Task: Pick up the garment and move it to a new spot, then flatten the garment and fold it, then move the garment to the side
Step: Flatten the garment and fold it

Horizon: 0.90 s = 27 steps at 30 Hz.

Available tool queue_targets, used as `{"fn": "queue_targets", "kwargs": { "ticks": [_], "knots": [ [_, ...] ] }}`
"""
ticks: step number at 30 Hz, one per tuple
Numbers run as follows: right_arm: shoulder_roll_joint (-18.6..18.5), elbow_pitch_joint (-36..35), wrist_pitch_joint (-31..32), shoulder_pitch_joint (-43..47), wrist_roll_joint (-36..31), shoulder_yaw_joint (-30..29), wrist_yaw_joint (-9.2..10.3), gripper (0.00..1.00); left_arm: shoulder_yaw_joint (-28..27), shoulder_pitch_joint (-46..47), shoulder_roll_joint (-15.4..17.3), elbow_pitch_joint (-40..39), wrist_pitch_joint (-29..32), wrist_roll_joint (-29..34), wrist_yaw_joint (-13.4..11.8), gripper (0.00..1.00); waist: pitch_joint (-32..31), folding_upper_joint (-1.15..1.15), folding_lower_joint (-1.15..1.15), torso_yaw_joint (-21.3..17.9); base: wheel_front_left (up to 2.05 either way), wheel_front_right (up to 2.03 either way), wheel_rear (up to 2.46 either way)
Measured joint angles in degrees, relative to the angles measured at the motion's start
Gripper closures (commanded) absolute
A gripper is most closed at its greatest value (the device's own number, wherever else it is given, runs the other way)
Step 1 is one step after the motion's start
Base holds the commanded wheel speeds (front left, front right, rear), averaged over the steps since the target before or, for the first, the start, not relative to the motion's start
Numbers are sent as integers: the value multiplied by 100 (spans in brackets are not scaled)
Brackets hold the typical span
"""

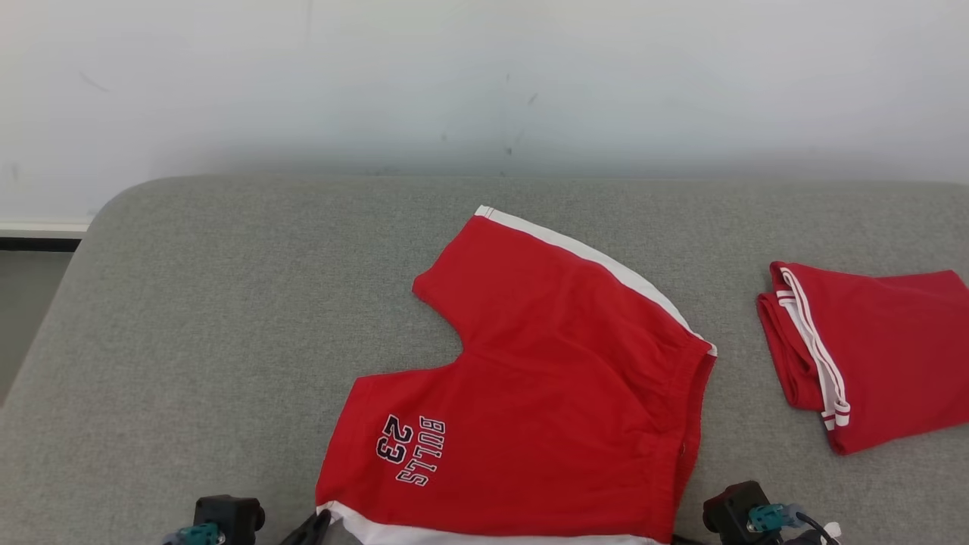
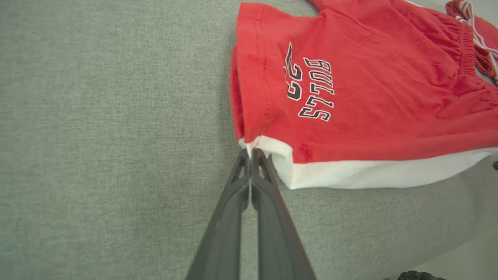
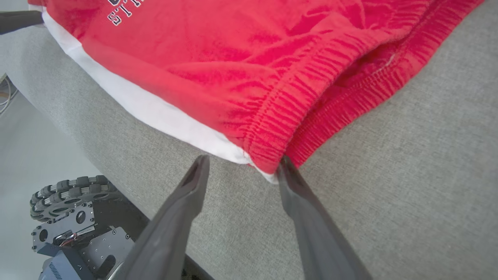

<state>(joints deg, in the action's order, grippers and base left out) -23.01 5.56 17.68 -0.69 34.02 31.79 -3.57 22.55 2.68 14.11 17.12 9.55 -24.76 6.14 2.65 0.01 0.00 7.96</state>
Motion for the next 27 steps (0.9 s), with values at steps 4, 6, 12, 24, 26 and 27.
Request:
{"fn": "queue_targets", "kwargs": {
  "ticks": [4, 6, 12, 24, 26, 27],
  "knots": [
    [59, 49, -124, -17, 34, -60, -32, 100, -44, -7, 24, 19, -14, -19, 0, 100, -9, 0, 0, 15, 0, 0, 0],
    [59, 53, -215, -13, 152, -160, -56, 100, -103, -8, 54, 23, -43, -51, -1, 100, -14, 0, 0, 8, 0, 0, 0],
    [-56, -174, -408, 39, 592, -426, -188, 100, -352, -25, 279, -59, -158, -66, -60, 100, -20, 0, 0, -109, 0, 0, 0],
    [-152, -679, -545, 31, 1102, -579, -299, 100, -401, 101, 505, -560, -141, -56, -67, 100, 47, 0, 0, -396, 0, 0, 0],
    [-151, -737, -557, -36, 1147, -608, -299, 100, -399, 283, 550, -621, -82, -58, -42, 100, 98, 0, 0, -423, 0, 0, 0],
    [-151, -746, -557, -110, 1148, -617, -299, 100, -396, 410, 594, -647, -38, -58, -5, 100, 128, 0, 0, -436, 0, 0, 0]
  ]
}}
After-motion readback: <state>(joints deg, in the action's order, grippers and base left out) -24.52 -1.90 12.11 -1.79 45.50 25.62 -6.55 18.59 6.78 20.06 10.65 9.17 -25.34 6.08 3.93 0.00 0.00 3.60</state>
